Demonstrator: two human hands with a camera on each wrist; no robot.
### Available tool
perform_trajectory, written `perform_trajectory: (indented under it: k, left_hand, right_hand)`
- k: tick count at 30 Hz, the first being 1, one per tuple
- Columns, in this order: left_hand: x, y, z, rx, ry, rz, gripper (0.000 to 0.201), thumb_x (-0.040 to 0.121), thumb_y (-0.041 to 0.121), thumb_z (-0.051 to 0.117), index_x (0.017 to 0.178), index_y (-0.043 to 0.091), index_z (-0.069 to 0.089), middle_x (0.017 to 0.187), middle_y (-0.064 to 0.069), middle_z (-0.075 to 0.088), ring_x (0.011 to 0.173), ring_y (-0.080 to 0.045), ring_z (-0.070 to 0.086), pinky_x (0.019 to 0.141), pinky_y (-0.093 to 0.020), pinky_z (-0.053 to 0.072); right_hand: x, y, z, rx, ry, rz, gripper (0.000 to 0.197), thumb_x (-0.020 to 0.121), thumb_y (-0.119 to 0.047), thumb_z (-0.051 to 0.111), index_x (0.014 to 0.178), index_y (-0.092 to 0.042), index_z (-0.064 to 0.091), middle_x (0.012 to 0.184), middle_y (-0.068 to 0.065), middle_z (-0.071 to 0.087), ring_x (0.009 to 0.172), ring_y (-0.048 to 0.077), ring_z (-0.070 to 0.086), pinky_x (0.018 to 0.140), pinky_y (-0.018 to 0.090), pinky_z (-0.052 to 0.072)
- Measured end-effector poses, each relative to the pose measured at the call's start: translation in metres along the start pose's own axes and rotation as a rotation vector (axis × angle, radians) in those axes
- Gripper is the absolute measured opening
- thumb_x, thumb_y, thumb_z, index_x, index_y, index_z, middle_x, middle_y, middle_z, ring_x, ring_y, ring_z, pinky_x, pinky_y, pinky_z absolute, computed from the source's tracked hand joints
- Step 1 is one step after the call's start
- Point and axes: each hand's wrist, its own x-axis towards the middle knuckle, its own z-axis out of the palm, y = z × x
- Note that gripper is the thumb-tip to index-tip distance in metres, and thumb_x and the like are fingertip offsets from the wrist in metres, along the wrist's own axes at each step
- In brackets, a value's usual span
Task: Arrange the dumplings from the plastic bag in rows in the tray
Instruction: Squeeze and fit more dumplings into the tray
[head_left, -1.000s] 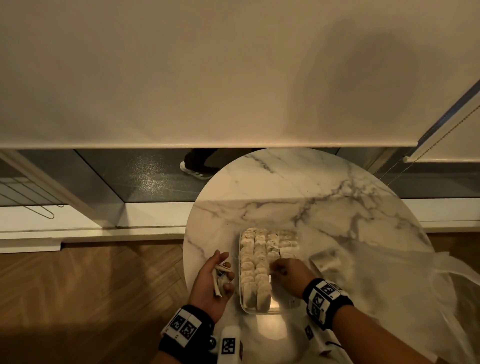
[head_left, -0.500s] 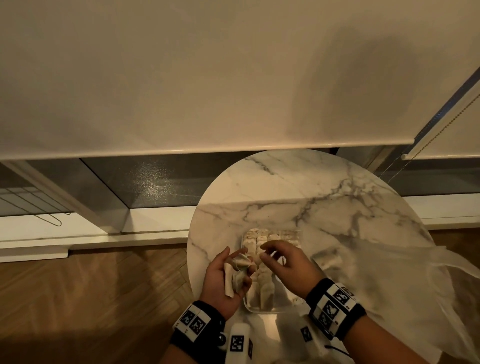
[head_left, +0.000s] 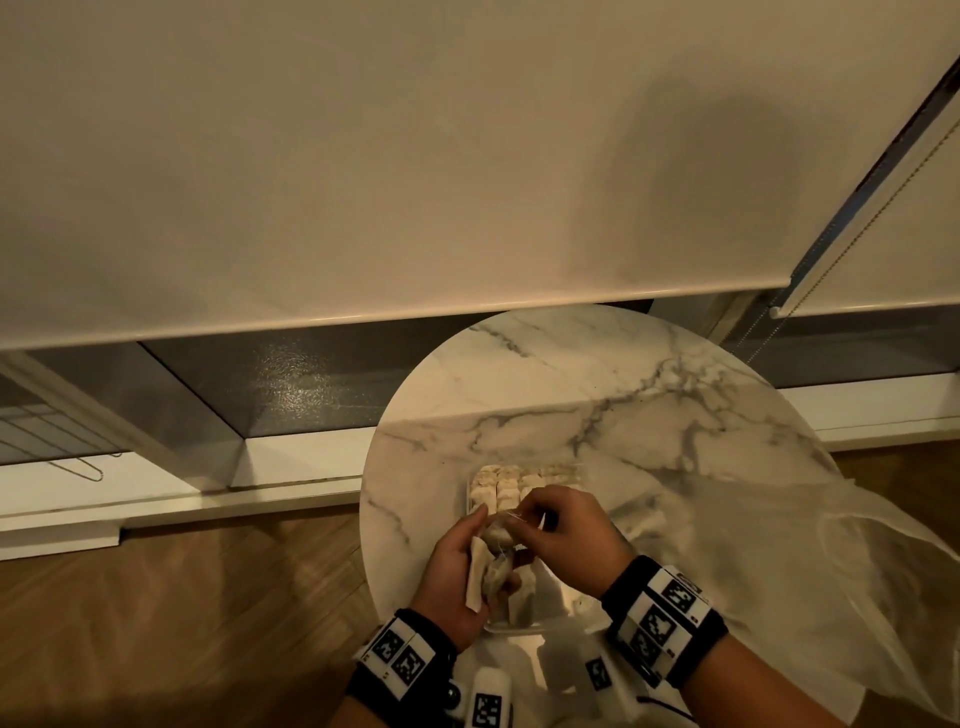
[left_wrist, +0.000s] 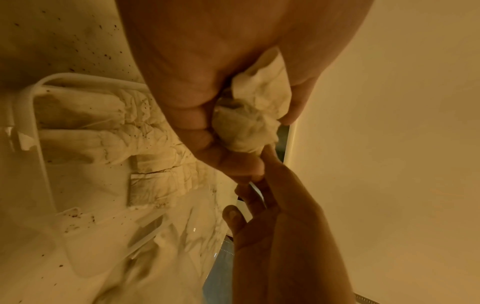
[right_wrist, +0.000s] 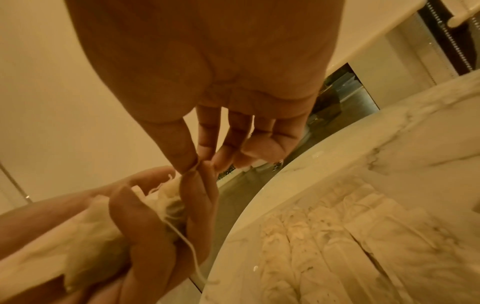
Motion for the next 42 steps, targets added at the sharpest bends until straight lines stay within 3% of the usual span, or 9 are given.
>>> perform_trajectory:
  k: [6, 13, 20, 23, 25, 30, 35, 39, 42]
  left_hand:
    - [0.003, -0.002, -0.008, 0.069, 0.061, 0.056, 0.051, 0.089, 0.031, 0.065, 0.131, 0.002, 0.06, 0.099, -0.013, 0.062, 0.073, -0.02, 0.063, 0.053, -0.026, 0.045]
    - [0.0, -0.001, -0.011, 0.074, 0.086, 0.064, 0.042, 0.087, 0.026, 0.068, 0.121, 0.0, 0.063, 0.091, -0.012, 0.063, 0.069, -0.019, 0.06, 0.052, -0.026, 0.044]
    - [-0.007, 0.006, -0.018, -0.181, 0.181, 0.057, 0.037, 0.097, 0.033, 0.052, 0.105, 0.0, 0.066, 0.096, -0.02, 0.069, 0.078, -0.028, 0.068, 0.063, -0.03, 0.057]
    - [-0.008, 0.007, -0.022, -0.22, 0.197, 0.056, 0.04, 0.098, 0.035, 0.05, 0.107, -0.001, 0.066, 0.102, -0.022, 0.067, 0.084, -0.031, 0.067, 0.067, -0.032, 0.058]
    - [-0.008, 0.008, -0.023, -0.23, 0.202, 0.053, 0.041, 0.098, 0.036, 0.05, 0.108, -0.001, 0.066, 0.103, -0.021, 0.067, 0.085, -0.031, 0.067, 0.067, -0.033, 0.058]
    - [-0.008, 0.008, -0.027, -0.238, 0.206, 0.043, 0.039, 0.097, 0.035, 0.051, 0.108, 0.001, 0.065, 0.097, -0.02, 0.069, 0.084, -0.03, 0.067, 0.068, -0.032, 0.057]
    - [-0.008, 0.009, -0.031, -0.236, 0.22, 0.045, 0.037, 0.097, 0.034, 0.052, 0.107, 0.002, 0.066, 0.095, -0.018, 0.07, 0.083, -0.03, 0.067, 0.064, -0.032, 0.058]
    - [-0.008, 0.009, -0.036, -0.236, 0.229, 0.045, 0.037, 0.097, 0.034, 0.052, 0.107, 0.002, 0.066, 0.096, -0.017, 0.07, 0.083, -0.029, 0.067, 0.065, -0.032, 0.057]
    - [-0.008, 0.009, -0.038, -0.234, 0.242, 0.044, 0.036, 0.096, 0.034, 0.052, 0.107, 0.002, 0.065, 0.096, -0.017, 0.069, 0.083, -0.029, 0.066, 0.066, -0.032, 0.057]
  right_hand:
    - [0.004, 0.006, -0.009, 0.299, 0.037, 0.022, 0.017, 0.087, -0.034, 0.074, 0.075, -0.021, 0.072, 0.072, -0.003, 0.07, 0.07, 0.016, 0.065, 0.069, 0.035, 0.054]
    - [0.006, 0.003, -0.023, 0.431, 0.021, 0.052, 0.01, 0.086, -0.022, 0.075, 0.082, -0.013, 0.076, 0.072, -0.003, 0.072, 0.065, 0.001, 0.063, 0.056, 0.013, 0.046]
    - [0.012, 0.036, -0.021, 0.265, 0.362, 0.072, 0.007, 0.086, -0.031, 0.074, 0.08, -0.028, 0.072, 0.077, -0.014, 0.071, 0.08, 0.003, 0.066, 0.069, 0.026, 0.054]
    - [0.007, 0.057, -0.015, 0.094, 0.084, 0.124, 0.011, 0.087, -0.035, 0.072, 0.078, -0.029, 0.07, 0.076, -0.012, 0.07, 0.075, -0.001, 0.064, 0.068, 0.016, 0.048]
    - [0.003, 0.069, -0.008, 0.017, -0.072, 0.169, 0.012, 0.09, -0.034, 0.07, 0.078, -0.03, 0.068, 0.076, -0.009, 0.07, 0.072, 0.003, 0.064, 0.069, 0.023, 0.052]
    - [-0.004, 0.084, 0.005, -0.098, -0.056, 0.181, 0.009, 0.095, -0.028, 0.061, 0.087, -0.025, 0.065, 0.08, -0.006, 0.068, 0.077, 0.006, 0.062, 0.075, 0.028, 0.053]
    - [-0.005, 0.094, 0.012, -0.234, -0.143, 0.211, 0.014, 0.097, -0.032, 0.055, 0.084, -0.034, 0.055, 0.079, -0.008, 0.064, 0.074, 0.009, 0.059, 0.071, 0.03, 0.051]
    - [-0.003, 0.089, 0.016, -0.354, -0.295, 0.155, 0.015, 0.1, -0.031, 0.049, 0.106, -0.024, 0.061, 0.097, -0.009, 0.062, 0.086, 0.008, 0.056, 0.069, 0.011, 0.04]
    - [0.002, 0.086, 0.019, -0.347, -0.386, 0.175, 0.022, 0.1, -0.031, 0.049, 0.116, -0.025, 0.063, 0.113, -0.004, 0.065, 0.099, 0.011, 0.059, 0.083, 0.017, 0.042]
